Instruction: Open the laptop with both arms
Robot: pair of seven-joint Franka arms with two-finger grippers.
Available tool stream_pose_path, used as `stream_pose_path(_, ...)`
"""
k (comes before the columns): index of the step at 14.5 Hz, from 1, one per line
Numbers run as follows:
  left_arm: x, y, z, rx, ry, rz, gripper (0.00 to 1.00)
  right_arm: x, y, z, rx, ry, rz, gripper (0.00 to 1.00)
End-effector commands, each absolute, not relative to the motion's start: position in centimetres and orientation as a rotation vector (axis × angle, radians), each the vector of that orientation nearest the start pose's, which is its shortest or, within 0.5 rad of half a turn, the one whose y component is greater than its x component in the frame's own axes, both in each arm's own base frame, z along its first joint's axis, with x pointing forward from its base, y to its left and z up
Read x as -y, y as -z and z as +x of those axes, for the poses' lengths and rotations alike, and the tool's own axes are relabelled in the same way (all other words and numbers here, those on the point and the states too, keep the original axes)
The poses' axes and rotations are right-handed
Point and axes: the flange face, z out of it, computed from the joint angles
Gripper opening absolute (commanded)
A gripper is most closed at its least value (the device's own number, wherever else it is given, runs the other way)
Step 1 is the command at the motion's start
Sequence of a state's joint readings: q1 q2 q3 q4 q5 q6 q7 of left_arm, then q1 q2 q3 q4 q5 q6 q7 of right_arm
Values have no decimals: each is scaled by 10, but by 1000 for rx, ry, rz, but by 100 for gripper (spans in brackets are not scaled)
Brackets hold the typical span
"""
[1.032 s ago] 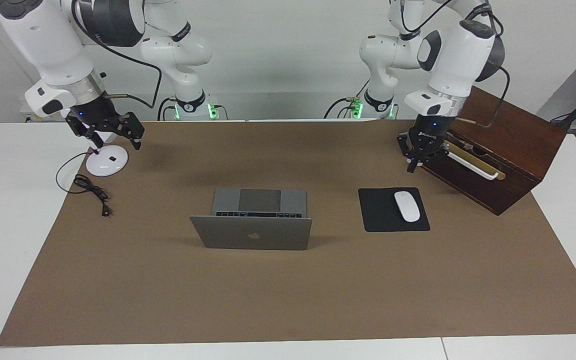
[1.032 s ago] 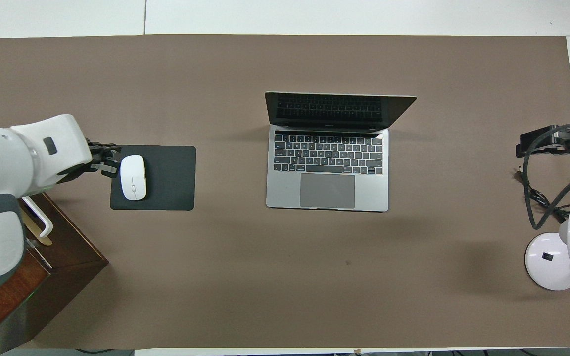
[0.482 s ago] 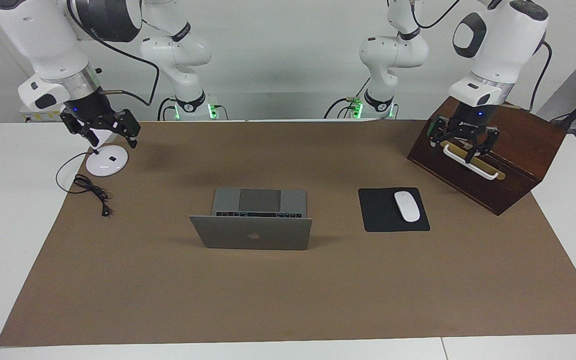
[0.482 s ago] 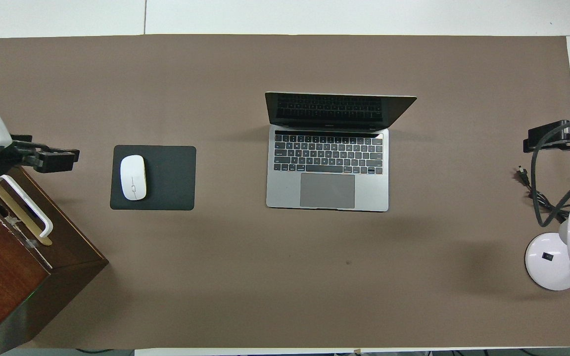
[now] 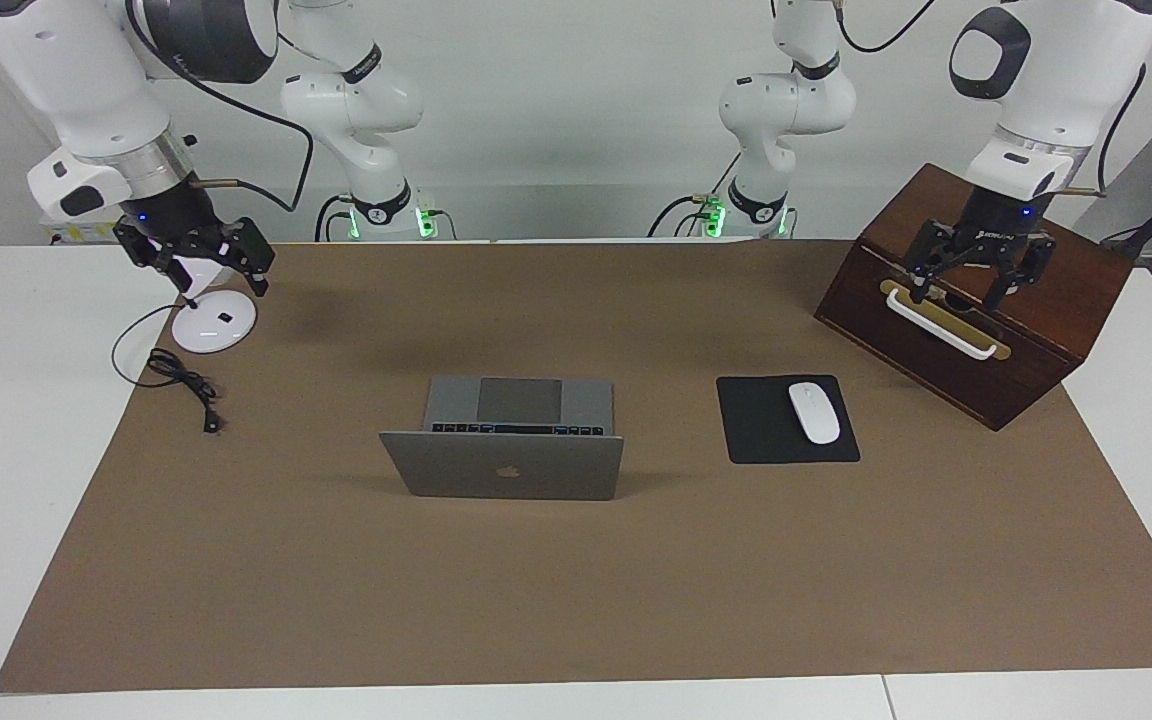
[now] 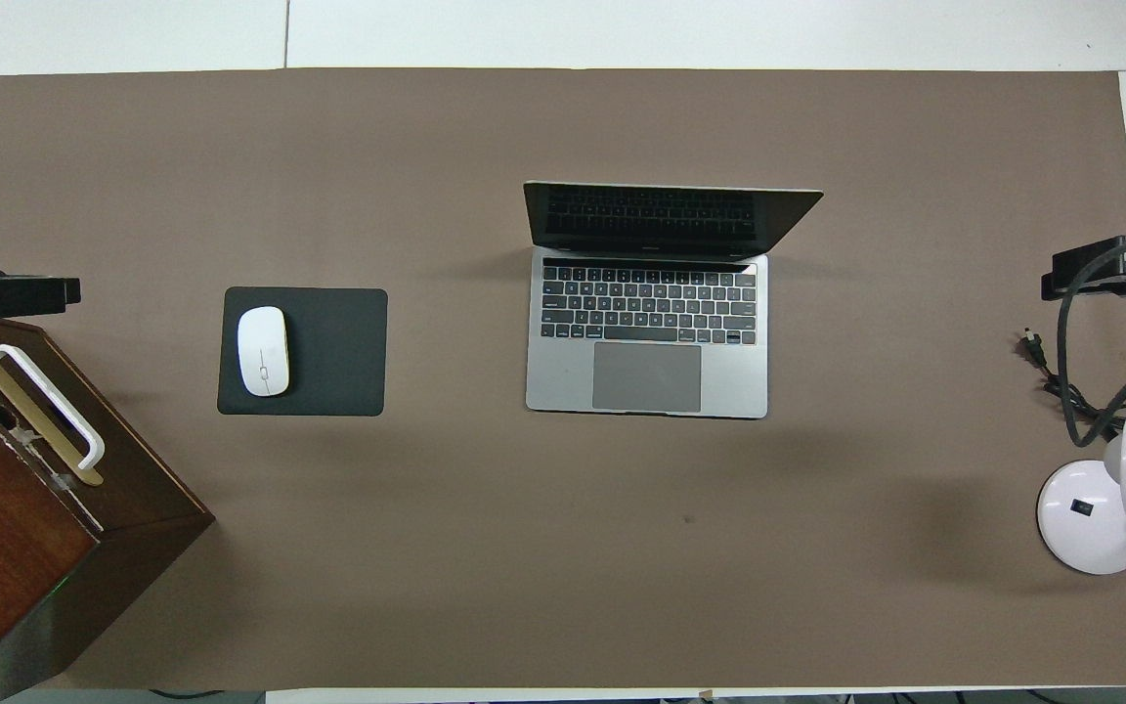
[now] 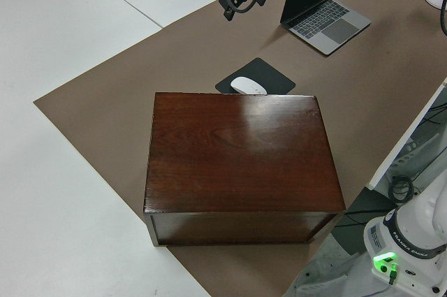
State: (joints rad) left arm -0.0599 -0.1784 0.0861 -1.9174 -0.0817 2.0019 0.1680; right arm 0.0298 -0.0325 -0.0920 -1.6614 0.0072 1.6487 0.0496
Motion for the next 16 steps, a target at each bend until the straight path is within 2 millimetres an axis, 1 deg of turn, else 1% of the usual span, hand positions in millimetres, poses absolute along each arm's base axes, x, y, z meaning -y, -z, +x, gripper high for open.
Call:
stream_pose_path(1,-12,-614,537,-14,364,-3172,100,38,-611,546,-192,48,-3146,100)
stream_pose_path(3,-9,-630,543,60,315,-3151,100,38,-611,546,-189,46,-3146,100)
stream_pose_path(5,-9,-648,549,68,250,-3155,100,38,-611,546,-192,48,-3144,100)
stream_pose_path(7,-7,-650,548,64,155,-3162,100,38,-610,546,-194,46,-3144,100)
stream_pose_path(8,-7,-649,547,64,138,-3168,100,38,-610,546,-194,46,-3144,100)
stream_pose_path(9,-8,-646,547,66,129,-3168,100,38,-610,546,-197,46,-3144,100)
stream_pose_path(12,-1,-638,546,55,99,-3174,100,37,-610,545,-194,43,-3142,100)
stream_pose_path(16,1,-635,547,79,106,-3173,100,36,-608,543,-192,34,-3142,100)
